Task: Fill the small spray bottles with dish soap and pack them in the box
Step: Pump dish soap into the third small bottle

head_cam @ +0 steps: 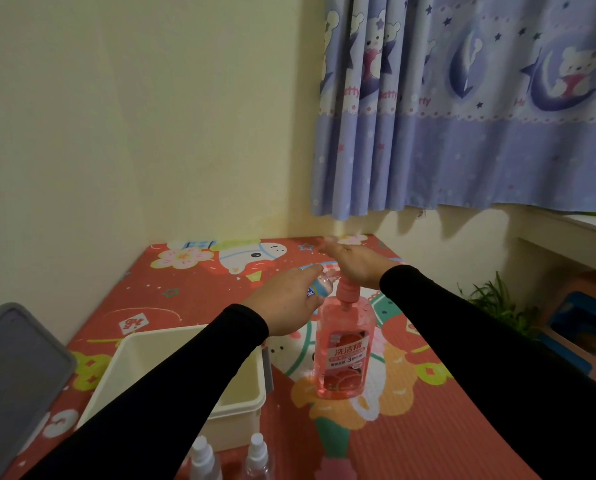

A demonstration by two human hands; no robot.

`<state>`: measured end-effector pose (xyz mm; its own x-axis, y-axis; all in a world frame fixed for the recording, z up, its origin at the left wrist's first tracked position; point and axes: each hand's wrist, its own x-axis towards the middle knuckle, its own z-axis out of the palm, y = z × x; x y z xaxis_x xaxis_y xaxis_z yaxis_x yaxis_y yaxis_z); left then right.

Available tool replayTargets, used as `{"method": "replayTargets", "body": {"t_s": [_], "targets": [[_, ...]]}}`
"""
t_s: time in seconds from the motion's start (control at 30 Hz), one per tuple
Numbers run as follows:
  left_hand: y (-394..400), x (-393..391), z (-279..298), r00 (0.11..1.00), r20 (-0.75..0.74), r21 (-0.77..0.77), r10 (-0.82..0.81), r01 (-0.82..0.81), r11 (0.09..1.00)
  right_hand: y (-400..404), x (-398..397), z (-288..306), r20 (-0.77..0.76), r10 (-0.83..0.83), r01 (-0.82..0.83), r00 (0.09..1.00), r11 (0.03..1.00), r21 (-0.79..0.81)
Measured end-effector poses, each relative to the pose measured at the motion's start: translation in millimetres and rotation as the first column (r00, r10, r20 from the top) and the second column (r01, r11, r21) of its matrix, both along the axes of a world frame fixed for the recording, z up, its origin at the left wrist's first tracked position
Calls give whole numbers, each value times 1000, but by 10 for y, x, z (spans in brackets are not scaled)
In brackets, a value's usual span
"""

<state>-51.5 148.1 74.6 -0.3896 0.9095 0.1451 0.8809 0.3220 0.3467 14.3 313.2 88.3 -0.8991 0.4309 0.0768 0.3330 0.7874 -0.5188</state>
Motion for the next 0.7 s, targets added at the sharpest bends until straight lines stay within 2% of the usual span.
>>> {"method": "replayTargets", "body": {"t_s": [0.17,0.33,0.5,0.6,0.7], "targets": [[5,16,97,1000,-14,35,-9,10,999,86,-6,96,0,-43,43,999,996,82],[10,10,-24,1000,-1,20,2,-2,1000,55,-36,-56,1,5,-5,1000,1000,-7],[8,14,-27,1000,5,1,7,-7,1000,42,-35,-59,66,-9,5,998,999,50],[-3,31,38,1000,4,16,7,-7,1000,48,-9,22,13,-10,10,1000,1000,17],[-7,25,108,1000,-7,38,-7,7,999,54,-14,96,5,-30,29,1000,997,71]]}}
